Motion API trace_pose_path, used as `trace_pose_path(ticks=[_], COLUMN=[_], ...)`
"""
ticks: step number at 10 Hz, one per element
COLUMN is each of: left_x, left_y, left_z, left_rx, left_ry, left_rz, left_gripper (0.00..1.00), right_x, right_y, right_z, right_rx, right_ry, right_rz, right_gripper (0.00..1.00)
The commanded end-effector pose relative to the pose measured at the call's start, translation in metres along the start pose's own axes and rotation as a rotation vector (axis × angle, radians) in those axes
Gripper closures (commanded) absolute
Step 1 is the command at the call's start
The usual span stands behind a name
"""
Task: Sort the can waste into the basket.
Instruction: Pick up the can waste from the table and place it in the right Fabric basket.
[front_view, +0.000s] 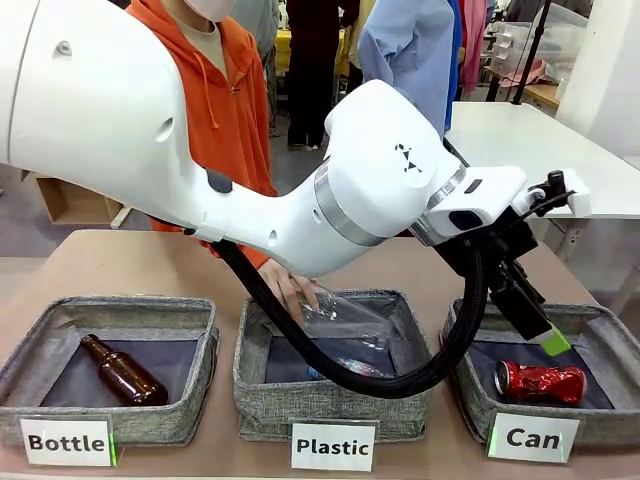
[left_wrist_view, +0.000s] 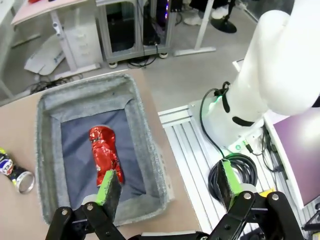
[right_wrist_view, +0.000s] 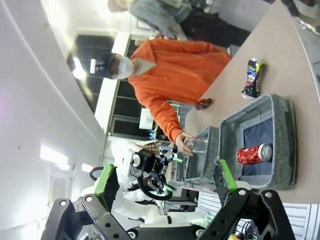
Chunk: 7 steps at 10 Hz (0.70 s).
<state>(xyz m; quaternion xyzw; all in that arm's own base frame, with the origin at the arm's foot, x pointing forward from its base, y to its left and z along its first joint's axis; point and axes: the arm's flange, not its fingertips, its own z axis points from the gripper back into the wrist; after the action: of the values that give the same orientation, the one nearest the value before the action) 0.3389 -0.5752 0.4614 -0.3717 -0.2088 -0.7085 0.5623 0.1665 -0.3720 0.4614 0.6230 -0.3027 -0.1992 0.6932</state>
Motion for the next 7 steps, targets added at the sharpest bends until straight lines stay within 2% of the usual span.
trace_pose_path(ticks=[1,4,7], left_x=[-0.001,0.000,-0.020], left_y=[0.001,0.009,0.003], left_z=[0.006,0.022,0.092], left_rx=[0.006,0.041,0.020], left_ry=[-0.034,-0.066,-0.074], left_rz=[0.019,0.074,0.215], left_gripper=[0.00,0.00,0.00], right_x=[-0.001,-0.007,-0.016], right_y=[-0.002,0.002,0.007], right_z=[0.007,-0.014,-0.068], right_rx=[-0.014,-0.031,-0.071], right_ry=[0.038,0.126,0.324], right_rz=[0.023,0.045,0.043], right_gripper=[0.00,0.00,0.00])
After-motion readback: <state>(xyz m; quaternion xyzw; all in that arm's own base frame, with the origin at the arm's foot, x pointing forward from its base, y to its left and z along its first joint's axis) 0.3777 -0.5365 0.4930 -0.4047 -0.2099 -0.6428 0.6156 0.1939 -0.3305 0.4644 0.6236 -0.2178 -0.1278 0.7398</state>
